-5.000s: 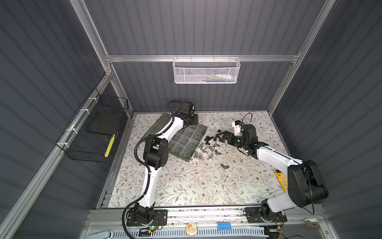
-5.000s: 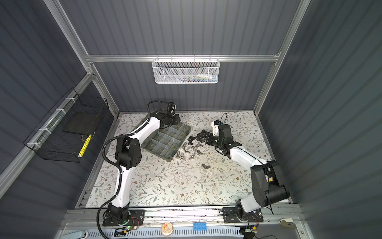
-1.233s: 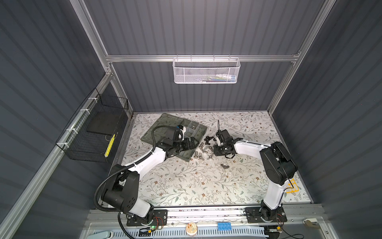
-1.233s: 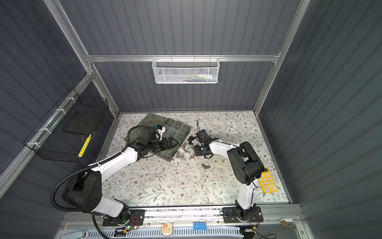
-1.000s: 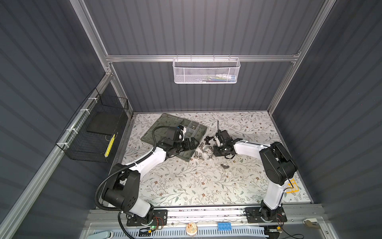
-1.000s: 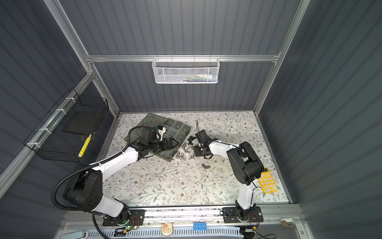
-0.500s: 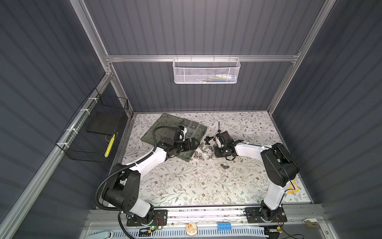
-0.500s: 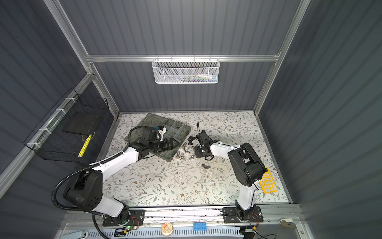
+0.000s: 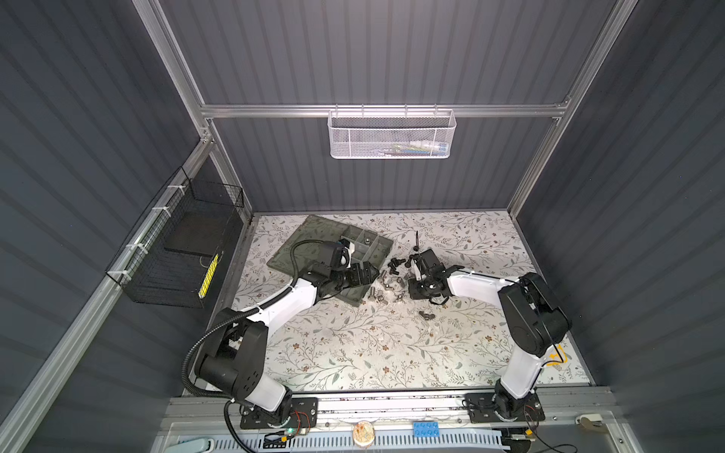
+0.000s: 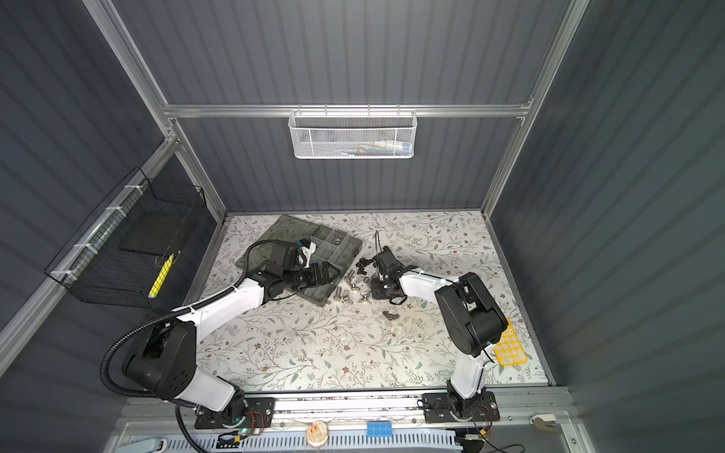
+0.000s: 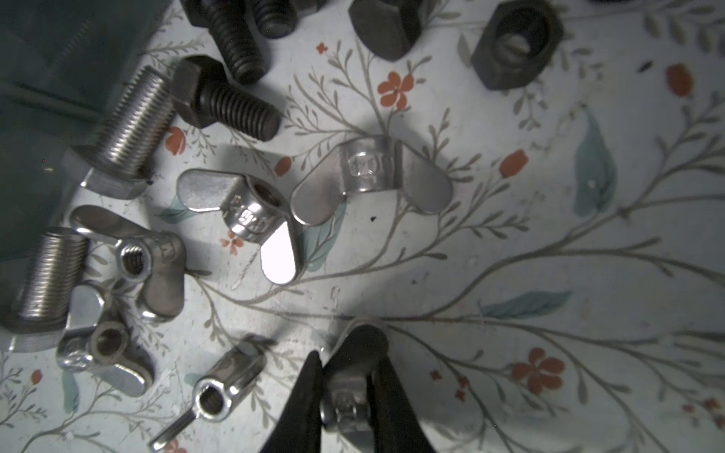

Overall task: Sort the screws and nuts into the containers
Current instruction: 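Close the right gripper on a silver wing nut, then carry the wing nut with the right gripper into a box compartment and release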

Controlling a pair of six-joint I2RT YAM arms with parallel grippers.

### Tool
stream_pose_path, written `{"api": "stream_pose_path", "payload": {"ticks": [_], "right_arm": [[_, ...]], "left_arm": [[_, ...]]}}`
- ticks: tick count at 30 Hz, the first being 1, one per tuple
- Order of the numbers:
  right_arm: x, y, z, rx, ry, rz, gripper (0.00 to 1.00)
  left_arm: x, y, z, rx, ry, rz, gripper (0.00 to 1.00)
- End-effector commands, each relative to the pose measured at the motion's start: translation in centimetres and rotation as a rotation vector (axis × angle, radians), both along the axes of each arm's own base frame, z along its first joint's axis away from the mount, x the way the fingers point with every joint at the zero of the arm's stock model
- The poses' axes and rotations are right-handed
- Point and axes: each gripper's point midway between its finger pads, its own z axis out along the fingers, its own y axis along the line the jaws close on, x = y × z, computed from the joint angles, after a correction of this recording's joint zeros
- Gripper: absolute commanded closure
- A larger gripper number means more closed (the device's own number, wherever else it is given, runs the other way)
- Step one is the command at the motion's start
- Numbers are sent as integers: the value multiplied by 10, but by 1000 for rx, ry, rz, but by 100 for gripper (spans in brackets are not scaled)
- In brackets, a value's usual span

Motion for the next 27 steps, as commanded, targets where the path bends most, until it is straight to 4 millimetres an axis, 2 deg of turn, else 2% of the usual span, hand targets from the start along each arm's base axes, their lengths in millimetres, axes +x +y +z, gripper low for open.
{"api": "stream_pose_path", "payload": {"ticks": [1,7,12,17,27], "right_arm": [[7,5,32,76,-29,-25,90],[24,25,74,253,-60,-20,90],[38,58,110,480,-50,21,89],[57,88,142,674,-47,48,89],[100,129,168,912,-11,35,90]], "left_arm": [[3,-5,14,-1,-19,-16,0],[7,-5,24,5,-39,-18,0],[14,1,34,-16,-49,2,0],[19,13,35,-49,-24,33,0],[26,50,39,-217,37,119,0]]}}
